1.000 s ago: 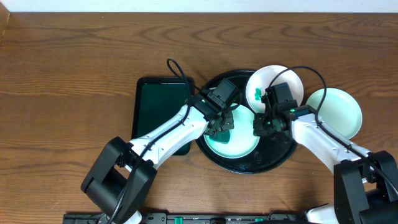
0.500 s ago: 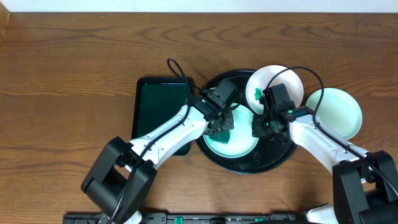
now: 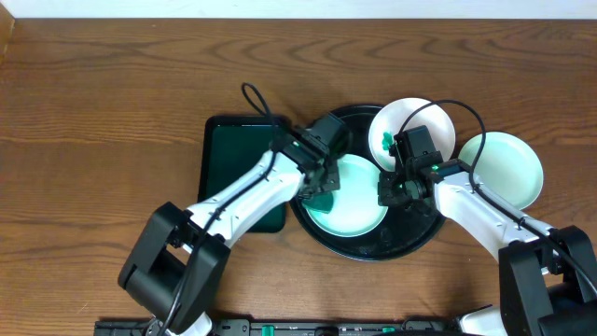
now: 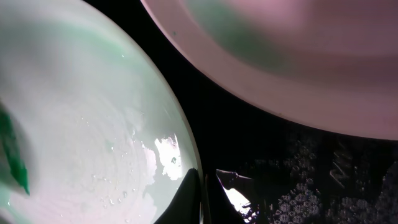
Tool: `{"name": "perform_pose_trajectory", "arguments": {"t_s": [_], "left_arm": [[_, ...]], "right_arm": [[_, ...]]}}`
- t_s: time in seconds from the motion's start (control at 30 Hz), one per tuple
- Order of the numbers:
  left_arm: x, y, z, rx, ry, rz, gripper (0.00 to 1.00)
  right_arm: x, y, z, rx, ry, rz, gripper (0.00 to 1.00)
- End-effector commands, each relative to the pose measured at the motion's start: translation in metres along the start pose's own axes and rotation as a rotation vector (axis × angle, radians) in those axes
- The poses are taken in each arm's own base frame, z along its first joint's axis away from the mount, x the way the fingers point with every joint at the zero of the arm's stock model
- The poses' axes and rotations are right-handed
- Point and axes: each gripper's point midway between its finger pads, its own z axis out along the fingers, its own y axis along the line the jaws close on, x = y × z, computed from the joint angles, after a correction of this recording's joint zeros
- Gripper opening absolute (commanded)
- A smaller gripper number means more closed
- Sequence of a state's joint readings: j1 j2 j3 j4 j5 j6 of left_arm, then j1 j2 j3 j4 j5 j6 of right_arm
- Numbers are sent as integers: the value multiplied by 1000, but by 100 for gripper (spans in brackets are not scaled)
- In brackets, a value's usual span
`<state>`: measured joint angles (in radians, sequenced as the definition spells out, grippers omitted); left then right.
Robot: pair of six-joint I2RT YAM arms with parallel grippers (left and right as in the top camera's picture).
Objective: Clean dirty plates on tray and stack at the side
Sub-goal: 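Scrub the pale green plate with the sponge in the left gripper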
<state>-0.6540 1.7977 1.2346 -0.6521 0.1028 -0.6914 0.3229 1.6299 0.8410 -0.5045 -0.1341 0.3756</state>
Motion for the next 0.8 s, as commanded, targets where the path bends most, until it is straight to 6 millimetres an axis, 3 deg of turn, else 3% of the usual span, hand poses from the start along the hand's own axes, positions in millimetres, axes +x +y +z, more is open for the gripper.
{"name": "perform_pose_trajectory", "arguments": {"t_s": [0.0, 0.17, 0.27, 0.43, 0.77], "left_arm": [[-22, 0, -20, 14, -19, 11, 7], [-25, -7, -40, 46, 22, 62, 7], [-23, -8, -40, 44, 27, 65, 7], [-9, -14, -34, 29, 46, 86, 7], [-3, -12, -7, -64, 25, 17, 7]], "right_arm": [[9, 3, 4, -5, 24, -2, 1], [8, 2, 4, 6, 20, -2, 1], [8, 2, 4, 6, 20, -2, 1], [8, 2, 4, 5, 20, -2, 1], [8, 2, 4, 5, 17, -2, 1]]}}
